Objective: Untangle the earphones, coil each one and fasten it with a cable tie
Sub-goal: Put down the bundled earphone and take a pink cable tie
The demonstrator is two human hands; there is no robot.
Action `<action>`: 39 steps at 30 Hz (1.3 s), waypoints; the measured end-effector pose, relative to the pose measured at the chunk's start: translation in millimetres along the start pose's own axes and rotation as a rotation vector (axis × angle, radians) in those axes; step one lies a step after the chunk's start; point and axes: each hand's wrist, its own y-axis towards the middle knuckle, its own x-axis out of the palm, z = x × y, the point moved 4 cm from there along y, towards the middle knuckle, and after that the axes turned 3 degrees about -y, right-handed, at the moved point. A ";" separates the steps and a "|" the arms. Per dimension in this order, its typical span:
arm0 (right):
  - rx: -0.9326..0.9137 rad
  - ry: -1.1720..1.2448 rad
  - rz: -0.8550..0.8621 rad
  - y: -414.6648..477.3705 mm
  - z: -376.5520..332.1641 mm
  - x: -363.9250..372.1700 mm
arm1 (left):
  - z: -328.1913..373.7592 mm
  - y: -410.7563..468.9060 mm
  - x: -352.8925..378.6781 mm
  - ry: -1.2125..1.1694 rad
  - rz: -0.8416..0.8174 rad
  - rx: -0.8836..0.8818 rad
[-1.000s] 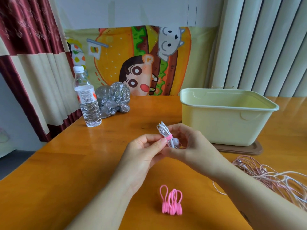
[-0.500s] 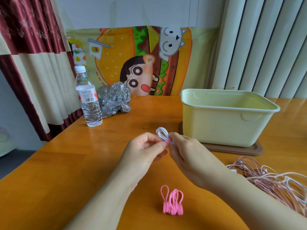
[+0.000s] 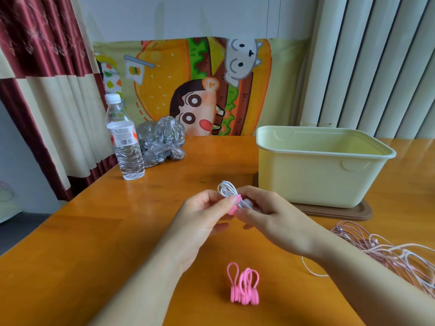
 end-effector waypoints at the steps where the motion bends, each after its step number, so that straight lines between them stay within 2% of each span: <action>1: 0.003 0.029 -0.023 0.6 0.9 0.1 | 0.3 0.0 -0.2 0.001 0.011 0.009; 10: 0.070 0.060 -0.014 0.9 3.5 -9.5 | 3.5 2.0 -0.5 0.110 0.078 0.145; 14: 0.097 0.105 -0.024 -2.8 2.4 -14.6 | 2.2 -1.6 8.2 0.035 0.041 0.174; 17: 0.124 -0.068 0.011 -9.2 -5.1 -24.0 | 3.2 -1.8 11.2 -0.065 -0.028 0.108; 18: 0.111 -0.142 0.057 -10.0 -10.1 -32.2 | 5.1 -1.5 9.6 -0.102 -0.040 0.088; 20: 0.077 -0.246 0.271 -10.7 -23.8 -61.0 | 7.4 -0.3 5.1 -0.071 -0.034 0.089; 23: 0.023 -0.369 0.641 -0.5 -34.2 -114.9 | 2.6 -0.5 2.8 0.163 -0.020 0.116; 25: 0.077 -0.499 0.709 15.3 -23.5 -137.4 | -2.8 -2.4 7.2 0.235 -0.047 0.113; 28: 0.252 -0.685 0.613 35.1 6.9 -148.0 | -7.2 -2.5 11.1 0.307 -0.074 0.109; 30: 0.301 -0.756 0.535 38.4 22.4 -145.0 | -7.6 -2.1 12.1 0.320 -0.081 0.115; 34: 0.254 -0.800 0.436 35.5 31.8 -139.7 | -6.8 -0.7 11.5 0.344 -0.083 0.136; 39: 0.074 -0.799 0.545 2.4 6.5 -135.1 | -5.6 2.5 6.3 0.341 -0.052 0.159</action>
